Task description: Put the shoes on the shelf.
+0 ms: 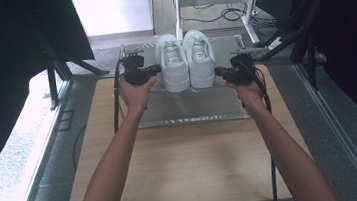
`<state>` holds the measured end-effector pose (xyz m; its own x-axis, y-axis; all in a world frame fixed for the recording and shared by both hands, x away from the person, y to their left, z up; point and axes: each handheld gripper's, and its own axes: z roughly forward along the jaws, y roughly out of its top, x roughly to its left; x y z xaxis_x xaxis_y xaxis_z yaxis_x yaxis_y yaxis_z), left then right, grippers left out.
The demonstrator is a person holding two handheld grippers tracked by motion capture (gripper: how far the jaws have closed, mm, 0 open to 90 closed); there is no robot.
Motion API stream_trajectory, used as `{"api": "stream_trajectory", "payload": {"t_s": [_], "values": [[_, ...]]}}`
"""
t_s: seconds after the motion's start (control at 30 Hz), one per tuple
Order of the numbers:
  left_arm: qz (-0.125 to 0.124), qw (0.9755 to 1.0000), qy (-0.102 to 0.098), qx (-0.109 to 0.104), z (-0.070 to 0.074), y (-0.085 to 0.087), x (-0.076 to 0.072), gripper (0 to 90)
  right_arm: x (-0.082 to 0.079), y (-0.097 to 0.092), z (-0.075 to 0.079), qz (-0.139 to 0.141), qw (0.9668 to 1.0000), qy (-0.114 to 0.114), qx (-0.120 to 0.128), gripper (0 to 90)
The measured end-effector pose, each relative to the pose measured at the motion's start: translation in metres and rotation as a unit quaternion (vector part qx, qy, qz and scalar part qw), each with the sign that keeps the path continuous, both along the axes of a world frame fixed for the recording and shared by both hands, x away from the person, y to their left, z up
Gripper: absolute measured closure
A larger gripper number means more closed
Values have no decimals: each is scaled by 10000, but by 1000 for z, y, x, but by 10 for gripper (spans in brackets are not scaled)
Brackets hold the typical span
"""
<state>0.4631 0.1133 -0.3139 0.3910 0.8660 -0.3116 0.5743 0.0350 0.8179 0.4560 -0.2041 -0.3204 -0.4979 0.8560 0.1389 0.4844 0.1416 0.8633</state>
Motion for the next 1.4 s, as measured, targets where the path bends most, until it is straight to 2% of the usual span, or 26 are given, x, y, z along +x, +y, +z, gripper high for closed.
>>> {"api": "stream_trajectory", "payload": {"t_s": [0.1, 0.13, 0.17, 0.2, 0.27, 0.33, 0.4, 0.43, 0.47, 0.5, 0.53, 0.67, 0.73, 0.9, 0.93, 0.97, 1.03, 1.07, 1.1, 1.13, 1.17, 1.2, 1.23, 1.27, 1.3, 1.4], "values": [[-54, 10000, 36, -68, -1, 3, 0, 776, 1, -3, -1, 4, 10000, 15, 37, 825], [-102, 9999, 5, -94, -1, 6, -1, 751, 2, -7, -1, 36, 9999, 40, 87, 772], [-102, 9999, 5, -94, -1, 6, -1, 720, 2, -7, -1, 36, 9999, 40, 87, 772], [-120, 9999, -50, -63, -1, 7, -2, 685, 0, -11, 0, 56, 9998, -24, 172, 705], [-153, 9998, -112, -16, -2, 9, -5, 659, -1, -12, 0, 73, 9997, -56, 217, 690], [-170, 9998, -100, -29, -4, 10, -8, 577, -7, -17, 1, 151, 9993, -210, 282, 640], [-180, 9998, -81, -34, -6, 13, -11, 545, -9, -18, 2, 131, 9992, -257, 265, 622], [-156, 9998, -110, -38, -6, 14, -13, 530, -12, -20, 3, 129, 9992, -292, 252, 602], [-152, 9998, -142, -39, -7, 15, -16, 501, -19, -23, 5, 122, 9987, -432, 237, 569], [-166, 9997, -163, -47, -7, 16, -19, 501, -19, -23, 5, 122, 9987, -432, 237, 569], [-217, 9995, -216, -79, -7, 18, -25, 479, -26, -26, 6, 108, 9982, -554, 218, 542], [-286, 9992, -291, -13, -7, 19, -33, 468, -33, -29, 6, 138, 9974, -665, 240, 513], [-314, 9987, -389, -57, -8, 22, -41, 450, -38, -31, 2, 321, 9961, -782, 247, 496], [-480, 9979, -439, -24, -13, 27, -51, 425, -44, -32, -4, 508, 9951, -795, 294, 480], [-564, 9976, -399, 58, -18, 32, -55, 424, -48, -32, -9, 565, 9947, -821, 246, 479], [-564, 9976, -399, 58, -18, 32, -55, 421, -48, -32, -9, 565, 9947, -821, 246, 479], [-550, 9976, -408, 47, -22, 37, -61, 419, -54, -32, -15, 601, 9946, -840, 65, 472], [-558, 9975, -436, -8, -27, 42, -68, 417, -56, -33, -16, 593, 9945, -868, 17, 472], [-558, 9975, -436, -8, -27, 42, -68, 417, -56, -33, -16, 593, 9945, -868, 17, 472], [-601, 9972, -438, -77, -31, 45, -77, 417, -62, -35, -18, 626, 9941, -885, 14, 473], [-601, 9972, -438, -77, -31, 45, -77, 416, -62, -35, -18, 626, 9941, -885, 14, 473], [-705, 9965, -413, -185, -34, 48, -86, 417, -69, -36, -21, 656, 9938, -894, 16, 472], [-705, 9965, -413, -185, -34, 48, -86, 417, -69, -36, -21, 656, 9938, -894, 16, 472], [-796, 9958, -432, -142, -37, 49, -96, 417, -75, -38, -24, 718, 9934, -895, 59, 474], [-796, 9958, -432, -142, -37, 49, -96, 416, -75, -38, -24, 718, 9934, -895, 59, 474], [-904, 9946, -464, -212, -42, 53, -111, 415, -83, -39, -32, 766, 9934, -854, 30, 473]]}}
